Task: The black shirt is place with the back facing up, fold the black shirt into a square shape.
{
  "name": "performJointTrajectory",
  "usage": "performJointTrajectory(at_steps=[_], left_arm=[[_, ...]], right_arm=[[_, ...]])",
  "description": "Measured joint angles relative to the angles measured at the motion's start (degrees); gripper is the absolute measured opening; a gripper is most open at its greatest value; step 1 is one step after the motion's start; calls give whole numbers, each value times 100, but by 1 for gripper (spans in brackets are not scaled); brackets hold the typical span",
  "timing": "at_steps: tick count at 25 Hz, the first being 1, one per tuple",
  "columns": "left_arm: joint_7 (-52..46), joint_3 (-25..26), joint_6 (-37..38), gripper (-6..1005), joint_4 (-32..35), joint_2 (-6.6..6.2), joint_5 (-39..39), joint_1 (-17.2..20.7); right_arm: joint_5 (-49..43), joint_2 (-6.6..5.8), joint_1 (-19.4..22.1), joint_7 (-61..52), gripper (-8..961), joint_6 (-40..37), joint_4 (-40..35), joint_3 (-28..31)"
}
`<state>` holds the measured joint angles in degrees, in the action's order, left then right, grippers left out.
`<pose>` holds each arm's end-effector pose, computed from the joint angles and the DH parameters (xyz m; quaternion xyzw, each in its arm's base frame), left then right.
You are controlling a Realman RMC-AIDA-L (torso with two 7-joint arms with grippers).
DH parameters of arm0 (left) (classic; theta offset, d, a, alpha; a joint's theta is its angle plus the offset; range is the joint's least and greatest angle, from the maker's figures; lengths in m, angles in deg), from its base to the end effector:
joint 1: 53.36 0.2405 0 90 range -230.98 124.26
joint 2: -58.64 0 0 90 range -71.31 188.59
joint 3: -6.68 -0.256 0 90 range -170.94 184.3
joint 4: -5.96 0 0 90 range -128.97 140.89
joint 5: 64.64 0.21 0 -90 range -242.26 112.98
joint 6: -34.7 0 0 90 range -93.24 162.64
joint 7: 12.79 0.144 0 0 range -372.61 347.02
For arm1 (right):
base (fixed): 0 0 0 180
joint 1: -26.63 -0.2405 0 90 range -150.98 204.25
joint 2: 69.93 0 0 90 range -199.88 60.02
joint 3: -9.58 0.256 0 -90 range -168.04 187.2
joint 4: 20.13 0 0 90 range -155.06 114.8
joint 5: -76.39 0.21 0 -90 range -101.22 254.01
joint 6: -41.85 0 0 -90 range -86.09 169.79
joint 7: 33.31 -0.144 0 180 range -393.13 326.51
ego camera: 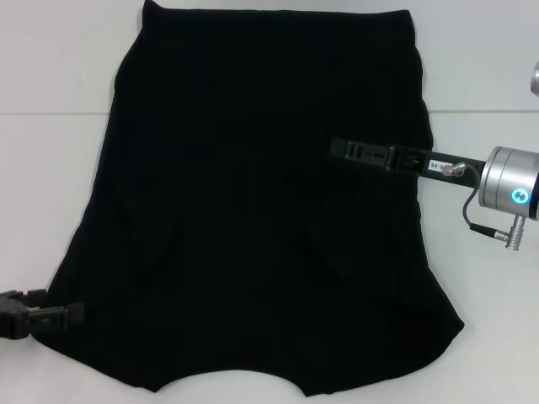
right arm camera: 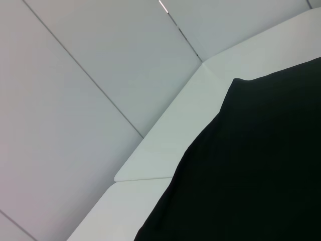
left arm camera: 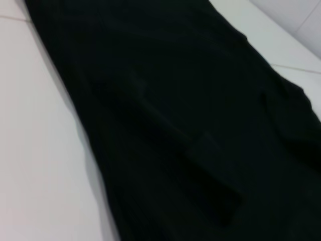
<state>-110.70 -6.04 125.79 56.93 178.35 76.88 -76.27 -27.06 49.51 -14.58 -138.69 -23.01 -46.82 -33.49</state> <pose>-0.3686 0.2722 0.0647 -0.8342 -0.4757 -0.1402 0.2411 0.2253 0.4064 -0.0263 -0.8185 0.4555 0.3029 0.1755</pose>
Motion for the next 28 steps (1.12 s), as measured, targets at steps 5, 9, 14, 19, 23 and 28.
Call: performJointTrajectory(at_steps=[5, 9, 14, 19, 23, 28], left_arm=[[-8, -78, -126, 907, -29, 14, 84, -20], [-10, -83, -164, 878, -23, 11, 89, -29], [25, -97, -429, 842, -7, 6, 104, -5], [60, -108, -453, 682, 13, 14, 117, 17], [61, -109, -442, 402, 40, 16, 119, 11], [56, -109, -413, 282, 45, 4, 122, -3]], right_arm=[[1, 0, 17, -17, 858, 0, -2, 1], [2, 0, 24, -25, 857, -16, -3, 1], [2, 0, 22, -27, 856, -46, -3, 1], [32, 0, 29, -27, 854, -59, -3, 1], [52, 0, 37, -27, 854, -69, -9, 1], [54, -17, 67, -29, 854, -78, -7, 0]])
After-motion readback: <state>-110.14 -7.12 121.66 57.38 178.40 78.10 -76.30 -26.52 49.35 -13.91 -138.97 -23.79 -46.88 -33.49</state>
